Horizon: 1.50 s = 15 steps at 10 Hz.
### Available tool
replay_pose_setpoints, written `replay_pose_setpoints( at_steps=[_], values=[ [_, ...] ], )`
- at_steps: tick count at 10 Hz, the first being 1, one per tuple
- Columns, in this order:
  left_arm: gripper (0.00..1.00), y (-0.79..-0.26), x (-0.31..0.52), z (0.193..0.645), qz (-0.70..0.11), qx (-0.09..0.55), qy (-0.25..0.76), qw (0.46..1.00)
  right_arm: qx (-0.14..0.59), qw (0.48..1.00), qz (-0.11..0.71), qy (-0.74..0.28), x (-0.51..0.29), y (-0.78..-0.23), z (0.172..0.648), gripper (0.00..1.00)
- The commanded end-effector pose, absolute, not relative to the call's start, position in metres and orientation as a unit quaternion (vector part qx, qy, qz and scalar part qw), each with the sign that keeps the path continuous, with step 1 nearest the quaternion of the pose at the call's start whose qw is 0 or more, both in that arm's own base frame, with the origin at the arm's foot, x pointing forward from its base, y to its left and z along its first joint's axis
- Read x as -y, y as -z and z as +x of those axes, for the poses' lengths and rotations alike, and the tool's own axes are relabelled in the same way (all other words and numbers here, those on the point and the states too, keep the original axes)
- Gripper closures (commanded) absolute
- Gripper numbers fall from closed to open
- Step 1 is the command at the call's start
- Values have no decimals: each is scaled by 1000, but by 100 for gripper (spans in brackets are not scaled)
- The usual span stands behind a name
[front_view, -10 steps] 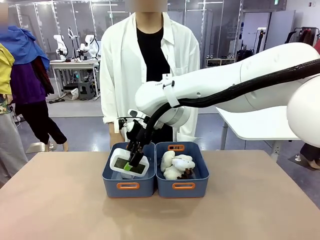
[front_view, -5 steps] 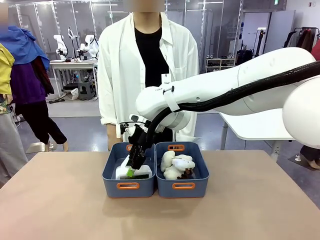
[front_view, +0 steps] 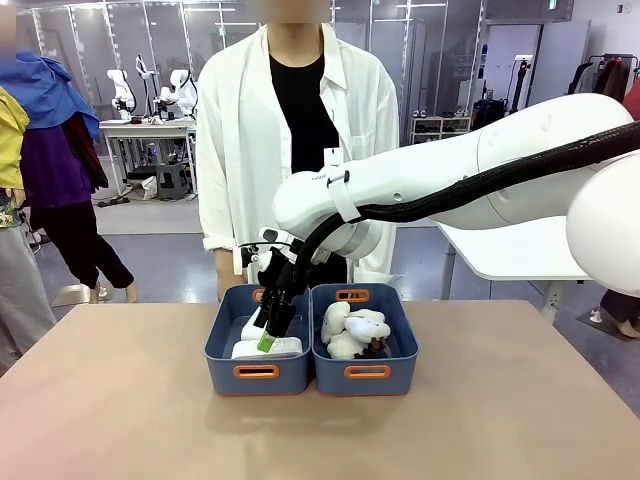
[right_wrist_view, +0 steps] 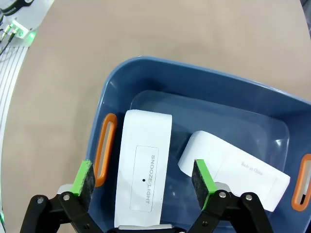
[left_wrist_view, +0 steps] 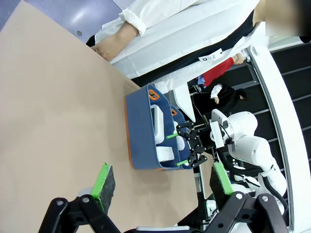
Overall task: Sort the digital clocks into the basket.
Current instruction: Pick up the Digital clock from the table and place it into the empty Plastic storage basket.
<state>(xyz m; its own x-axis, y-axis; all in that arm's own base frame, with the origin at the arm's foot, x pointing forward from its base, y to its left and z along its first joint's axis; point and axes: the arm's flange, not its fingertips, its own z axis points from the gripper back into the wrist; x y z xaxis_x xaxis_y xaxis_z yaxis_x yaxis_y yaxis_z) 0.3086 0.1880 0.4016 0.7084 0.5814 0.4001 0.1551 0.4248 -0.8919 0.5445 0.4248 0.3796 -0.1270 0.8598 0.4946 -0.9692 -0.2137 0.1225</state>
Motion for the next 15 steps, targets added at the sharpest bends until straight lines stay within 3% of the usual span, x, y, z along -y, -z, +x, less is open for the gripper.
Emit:
replay_pose_setpoints(
  at_steps=[1,7,9,15],
  values=[
    [0,-406,-189,306,-524,352,-142,762,106,628,224,-737,-409,-391,535,0],
    [0,-406,-189,306,-524,352,-142,762,113,617,240,-741,-422,-378,546,0],
    [0,-406,-189,306,-524,352,-142,762,175,615,294,-711,-379,-409,514,0],
    [0,-406,-189,306,-524,352,-142,762,156,623,280,-714,-394,-410,538,0]
  ],
)
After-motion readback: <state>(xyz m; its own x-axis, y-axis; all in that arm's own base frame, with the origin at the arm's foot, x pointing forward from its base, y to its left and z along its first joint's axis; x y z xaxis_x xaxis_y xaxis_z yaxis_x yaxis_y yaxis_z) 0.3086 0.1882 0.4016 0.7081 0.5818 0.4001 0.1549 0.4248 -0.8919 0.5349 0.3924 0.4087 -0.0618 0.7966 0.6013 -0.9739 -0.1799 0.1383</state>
